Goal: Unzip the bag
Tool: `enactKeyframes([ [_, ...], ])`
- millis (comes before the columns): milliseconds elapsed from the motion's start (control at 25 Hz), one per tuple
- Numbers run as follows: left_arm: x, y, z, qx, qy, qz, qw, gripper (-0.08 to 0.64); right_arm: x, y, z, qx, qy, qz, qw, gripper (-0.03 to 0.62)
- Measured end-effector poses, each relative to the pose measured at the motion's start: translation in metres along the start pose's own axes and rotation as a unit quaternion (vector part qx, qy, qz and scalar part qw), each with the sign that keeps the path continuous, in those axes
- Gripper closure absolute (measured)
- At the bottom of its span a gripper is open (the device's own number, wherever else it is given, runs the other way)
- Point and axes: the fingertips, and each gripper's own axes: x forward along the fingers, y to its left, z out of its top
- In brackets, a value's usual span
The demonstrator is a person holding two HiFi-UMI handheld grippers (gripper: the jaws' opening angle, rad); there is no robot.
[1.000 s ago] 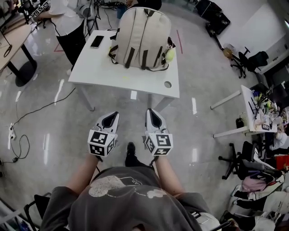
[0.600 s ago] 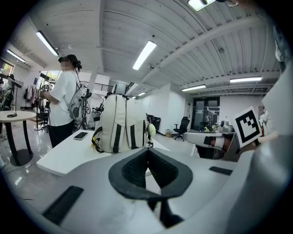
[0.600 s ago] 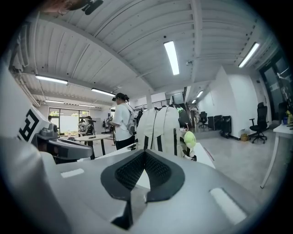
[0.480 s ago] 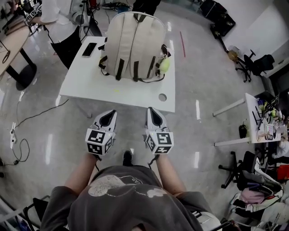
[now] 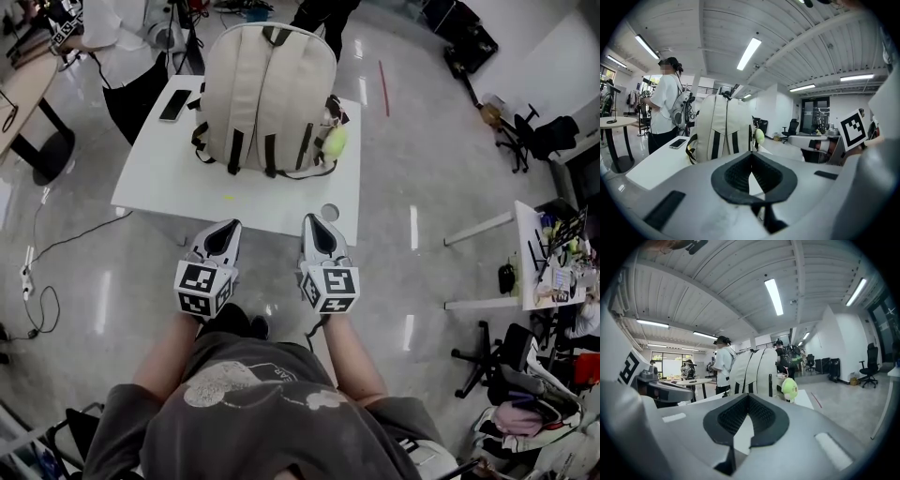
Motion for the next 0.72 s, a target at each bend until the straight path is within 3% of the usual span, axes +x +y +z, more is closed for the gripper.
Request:
enactKeyframes([
  [720,0.129,0.037,0.043,0.017,-0.002,-0.066,0.9977,0.554,0.1,-0.064,0.023,-0.003,0.006,-0.051,0.999,0.592],
])
